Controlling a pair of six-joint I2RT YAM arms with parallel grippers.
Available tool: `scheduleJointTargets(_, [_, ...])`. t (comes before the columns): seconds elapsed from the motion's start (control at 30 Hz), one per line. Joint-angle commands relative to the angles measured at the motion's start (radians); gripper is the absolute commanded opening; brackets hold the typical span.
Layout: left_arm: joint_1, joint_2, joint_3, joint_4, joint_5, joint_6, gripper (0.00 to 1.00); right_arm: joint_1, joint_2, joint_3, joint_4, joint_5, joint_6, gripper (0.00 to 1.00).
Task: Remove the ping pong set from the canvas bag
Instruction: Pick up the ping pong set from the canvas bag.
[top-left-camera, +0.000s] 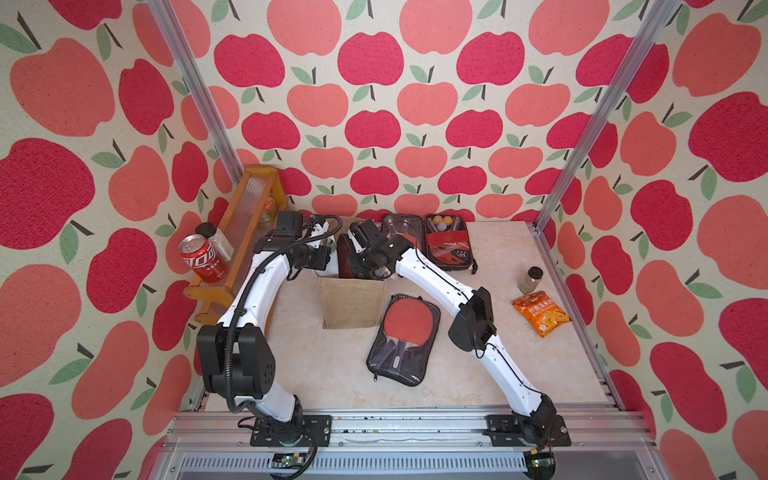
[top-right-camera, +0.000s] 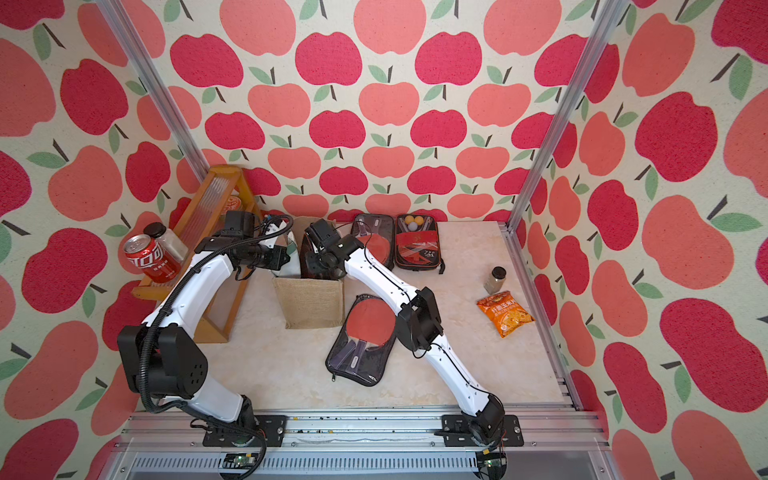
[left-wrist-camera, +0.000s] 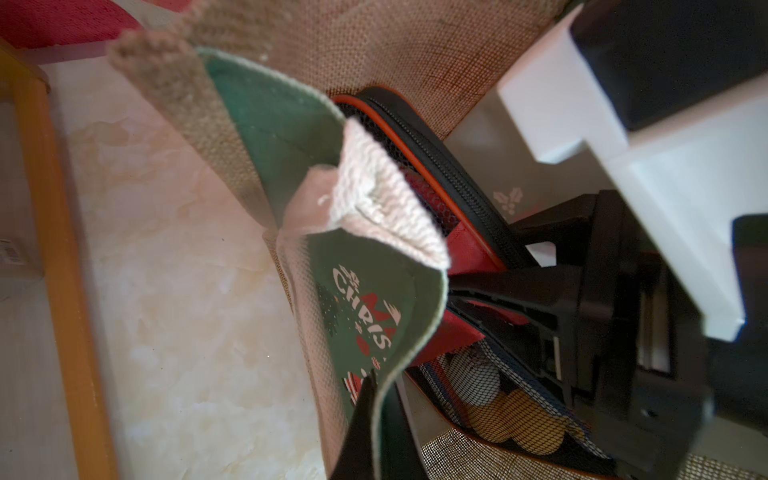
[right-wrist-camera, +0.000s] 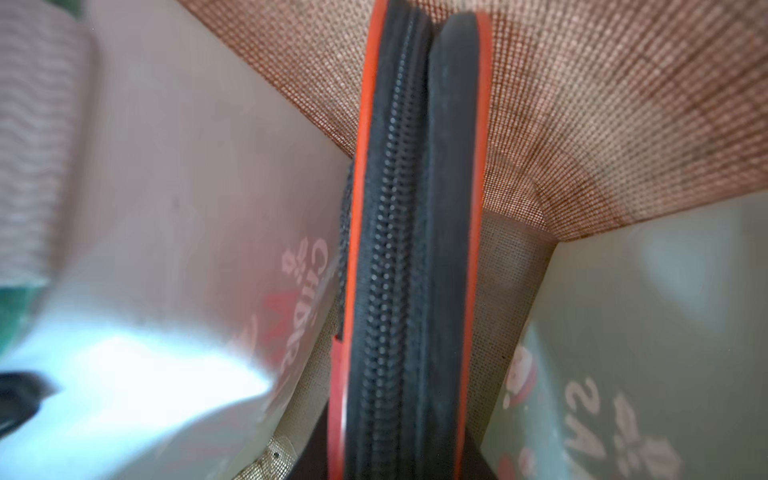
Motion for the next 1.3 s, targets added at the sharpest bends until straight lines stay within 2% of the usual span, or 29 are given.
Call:
scheduleJointTargets(0.0, [0.020, -0.016, -0.015, -0.001, -0.055, -0.004, 0.00, -0.003, -0.146, 0.054, 0.005, 0.018, -0.054, 0.00])
scheduleJointTargets(1.27, [0.027, -0.015, -0.015, 0.005, -0.071, -0.008, 0.00, -0.015, -0.337, 0.053, 0.109, 0.078, -0.166, 0.00])
